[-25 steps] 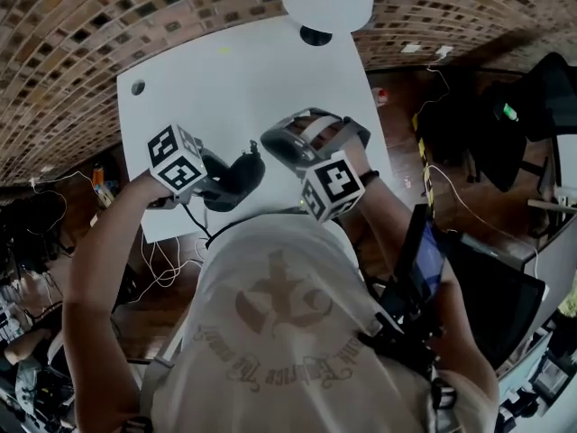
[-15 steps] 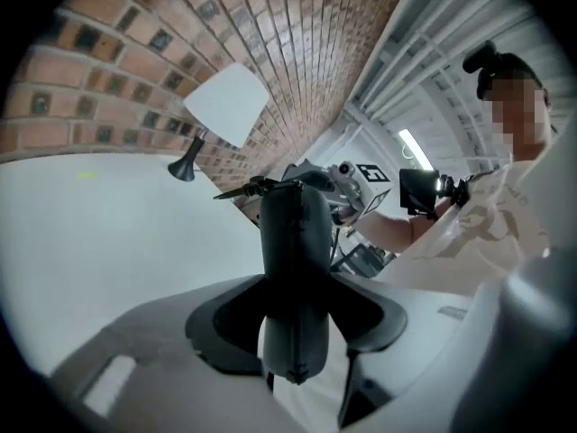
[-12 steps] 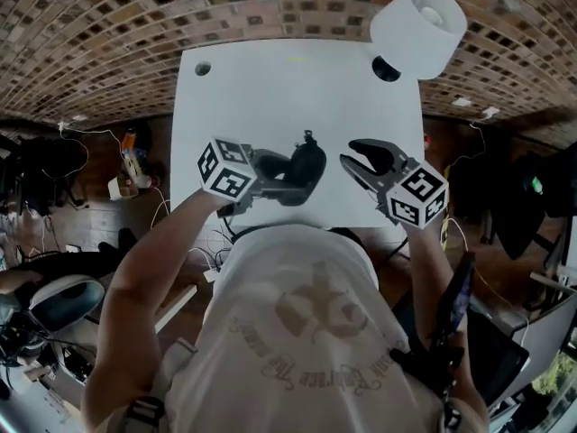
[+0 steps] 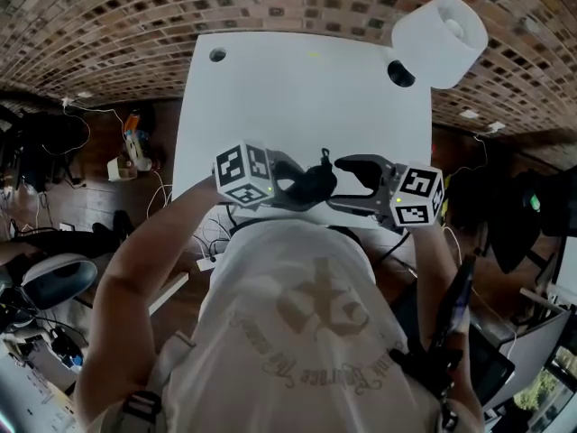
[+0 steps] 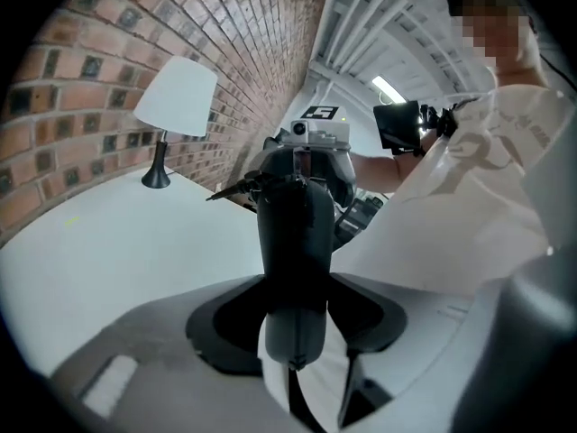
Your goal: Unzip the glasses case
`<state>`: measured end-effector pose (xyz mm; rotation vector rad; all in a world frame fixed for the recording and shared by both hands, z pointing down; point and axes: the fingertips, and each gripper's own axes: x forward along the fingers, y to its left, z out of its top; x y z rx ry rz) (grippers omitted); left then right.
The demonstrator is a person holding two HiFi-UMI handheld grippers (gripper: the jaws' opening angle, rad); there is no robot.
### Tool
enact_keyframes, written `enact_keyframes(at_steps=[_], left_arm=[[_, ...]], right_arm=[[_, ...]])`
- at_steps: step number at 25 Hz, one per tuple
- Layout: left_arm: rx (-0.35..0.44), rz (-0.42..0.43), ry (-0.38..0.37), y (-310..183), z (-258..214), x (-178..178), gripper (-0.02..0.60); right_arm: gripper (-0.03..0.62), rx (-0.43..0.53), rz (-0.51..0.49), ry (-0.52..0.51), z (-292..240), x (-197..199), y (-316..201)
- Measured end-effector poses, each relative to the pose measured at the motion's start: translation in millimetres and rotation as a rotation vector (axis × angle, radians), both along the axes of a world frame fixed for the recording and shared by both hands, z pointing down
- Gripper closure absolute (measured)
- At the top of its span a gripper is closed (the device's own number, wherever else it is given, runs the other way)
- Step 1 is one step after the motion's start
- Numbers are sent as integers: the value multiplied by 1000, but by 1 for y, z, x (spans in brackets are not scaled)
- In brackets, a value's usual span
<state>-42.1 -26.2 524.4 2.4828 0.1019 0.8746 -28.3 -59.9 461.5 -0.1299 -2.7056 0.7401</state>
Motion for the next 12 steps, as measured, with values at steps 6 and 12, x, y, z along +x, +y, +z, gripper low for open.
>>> enact_keyframes(at_steps=[6, 12], left_arm=[[43, 142, -158, 15, 14, 0, 359], [45, 217, -211, 23, 17, 7, 357]], right_arm=[[260, 85, -102, 123, 18, -13, 17], [284, 127, -132, 221, 38, -10, 26]])
